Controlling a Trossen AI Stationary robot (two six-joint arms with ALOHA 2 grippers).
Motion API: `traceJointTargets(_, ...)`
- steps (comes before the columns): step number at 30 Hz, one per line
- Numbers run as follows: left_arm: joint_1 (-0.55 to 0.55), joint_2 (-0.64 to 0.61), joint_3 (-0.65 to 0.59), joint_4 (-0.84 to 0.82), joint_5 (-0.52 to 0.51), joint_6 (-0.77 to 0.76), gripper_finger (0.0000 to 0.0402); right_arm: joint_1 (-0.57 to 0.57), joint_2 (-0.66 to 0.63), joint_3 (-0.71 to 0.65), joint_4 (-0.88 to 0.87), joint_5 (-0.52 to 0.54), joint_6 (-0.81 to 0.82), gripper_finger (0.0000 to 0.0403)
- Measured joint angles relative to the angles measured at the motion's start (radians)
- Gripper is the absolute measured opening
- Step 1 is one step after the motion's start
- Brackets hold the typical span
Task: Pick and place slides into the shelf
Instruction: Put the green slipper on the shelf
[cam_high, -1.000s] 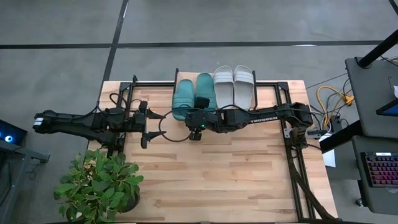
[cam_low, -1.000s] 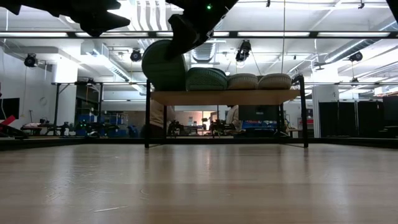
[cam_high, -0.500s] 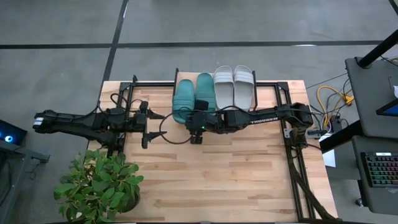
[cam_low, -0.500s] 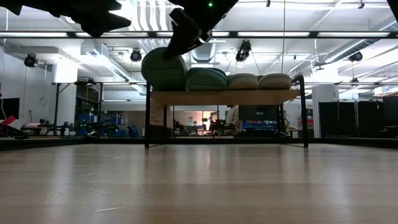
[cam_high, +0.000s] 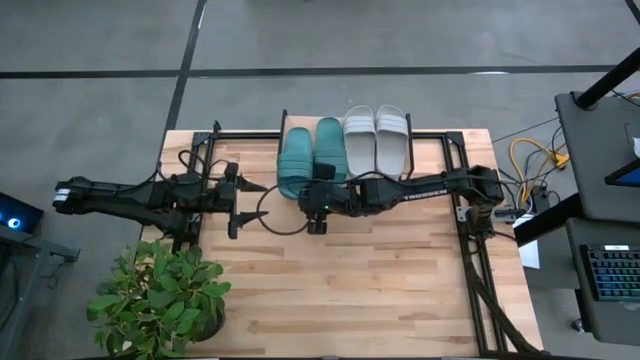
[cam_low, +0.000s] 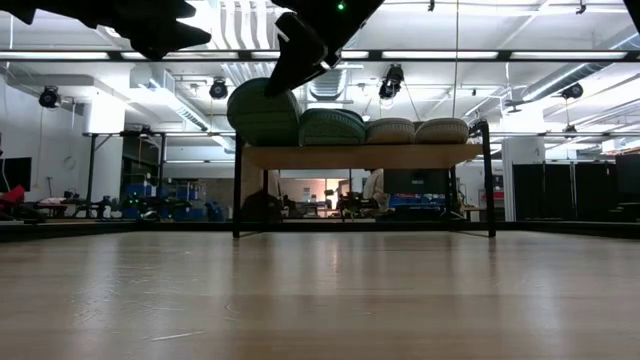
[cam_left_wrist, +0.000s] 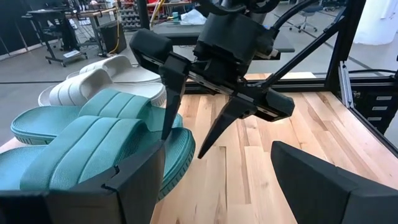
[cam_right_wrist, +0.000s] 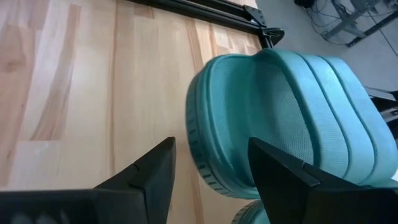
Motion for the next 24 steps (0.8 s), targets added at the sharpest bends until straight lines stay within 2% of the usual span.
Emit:
traceJointTargets(9,0.0,-0.001,0.0,-0.001,0.0,0.0,0.0276,0.018,-0.014,0.001,-0.009,-0.001,-0.002,0.0192)
traceJointTargets(13,0.0,0.0,0.0,-0.001,0.0,0.0,0.0276,0.019,-0.014,0.001,-0.026,-0.071,0.013,0.0192)
traceJointTargets(24,0.0,0.0,0.0,-0.001,0.0,0.0,0.0276,0.02,-0.037,0.001,-0.029,-0.07,0.007,0.0192)
